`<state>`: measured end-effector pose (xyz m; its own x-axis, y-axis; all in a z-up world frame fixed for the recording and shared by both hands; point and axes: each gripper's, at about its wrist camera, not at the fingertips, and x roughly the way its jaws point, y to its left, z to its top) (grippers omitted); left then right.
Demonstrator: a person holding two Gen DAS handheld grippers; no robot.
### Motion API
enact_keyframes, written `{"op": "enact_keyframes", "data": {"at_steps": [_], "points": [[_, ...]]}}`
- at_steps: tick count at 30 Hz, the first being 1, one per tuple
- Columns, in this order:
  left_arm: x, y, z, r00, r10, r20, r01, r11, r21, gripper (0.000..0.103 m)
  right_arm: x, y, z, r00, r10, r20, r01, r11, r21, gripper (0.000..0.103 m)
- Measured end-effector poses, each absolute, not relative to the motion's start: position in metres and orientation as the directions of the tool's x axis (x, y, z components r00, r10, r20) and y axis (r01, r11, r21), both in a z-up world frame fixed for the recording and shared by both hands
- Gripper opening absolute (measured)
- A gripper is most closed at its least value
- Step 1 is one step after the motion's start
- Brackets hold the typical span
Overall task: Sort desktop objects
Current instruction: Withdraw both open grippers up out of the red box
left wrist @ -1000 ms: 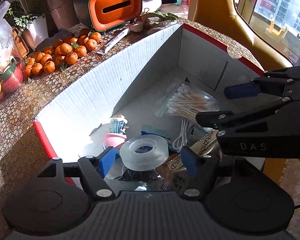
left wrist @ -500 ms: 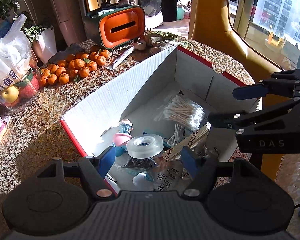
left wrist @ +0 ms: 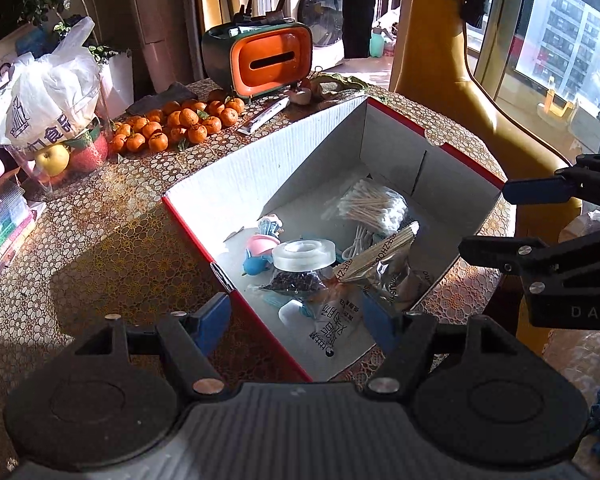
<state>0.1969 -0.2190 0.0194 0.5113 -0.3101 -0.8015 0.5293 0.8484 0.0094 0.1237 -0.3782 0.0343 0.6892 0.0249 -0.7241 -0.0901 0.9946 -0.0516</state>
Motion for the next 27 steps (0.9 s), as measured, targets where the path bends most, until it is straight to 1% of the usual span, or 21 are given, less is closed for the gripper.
{"op": "enact_keyframes", "data": {"at_steps": [3,4,6,8,10,11,12,14,15,17,19,21,27], "points": [[0.189,-0.213,0.019,0.513,-0.32,-0.796,0.528,0.849,-0.001,0.08,0.113,-0.375,0.036,0.698,0.032,-0.715,-0.088,0.995,-0.042,0.065],[0.186,-0.212,0.019,0.516,-0.321,-0.794,0.526,0.85,-0.002,0.08,0.11,-0.373,0.036,0.7,0.036,-0.714,-0.089,0.995,-0.036,0.066],[0.182,-0.209,0.019,0.519,-0.325,-0.79,0.52,0.854,-0.01,0.082,0.104,-0.369,0.037,0.705,0.042,-0.708,-0.098,0.994,-0.038,0.07],[0.178,-0.204,0.019,0.526,-0.33,-0.784,0.511,0.859,-0.018,0.085,0.099,-0.366,0.037,0.712,0.04,-0.701,-0.099,0.994,-0.045,0.071],[0.175,-0.201,0.02,0.535,-0.327,-0.779,0.503,0.864,-0.017,0.085,0.094,-0.363,0.037,0.718,0.047,-0.694,-0.099,0.994,-0.035,0.074],[0.174,-0.2,0.02,0.54,-0.324,-0.777,0.497,0.867,-0.016,0.086,0.092,-0.363,0.037,0.72,0.047,-0.692,-0.092,0.995,-0.028,0.079],[0.172,-0.198,0.02,0.548,-0.318,-0.774,0.487,0.873,-0.014,0.086,0.089,-0.362,0.036,0.723,0.043,-0.689,-0.082,0.996,-0.024,0.082],[0.169,-0.195,0.019,0.555,-0.314,-0.77,0.481,0.877,-0.012,0.089,0.085,-0.36,0.036,0.726,0.045,-0.686,-0.079,0.997,-0.018,0.083],[0.168,-0.193,0.018,0.555,-0.316,-0.77,0.48,0.877,-0.014,0.092,0.083,-0.36,0.036,0.727,0.042,-0.685,-0.073,0.997,-0.016,0.088],[0.165,-0.191,0.017,0.555,-0.314,-0.77,0.478,0.879,-0.014,0.092,0.08,-0.359,0.036,0.732,0.04,-0.68,-0.065,0.998,-0.011,0.093],[0.162,-0.188,0.017,0.561,-0.315,-0.765,0.468,0.884,-0.021,0.096,0.075,-0.359,0.036,0.739,0.039,-0.673,-0.056,0.998,-0.003,0.093],[0.158,-0.185,0.018,0.578,-0.311,-0.755,0.452,0.892,-0.021,0.1,0.071,-0.358,0.037,0.741,0.043,-0.67,-0.046,0.999,0.013,0.096],[0.145,-0.18,0.02,0.582,-0.324,-0.745,0.455,0.89,-0.032,0.1,0.057,-0.349,0.036,0.741,0.045,-0.67,-0.053,0.999,0.008,0.097]]}}
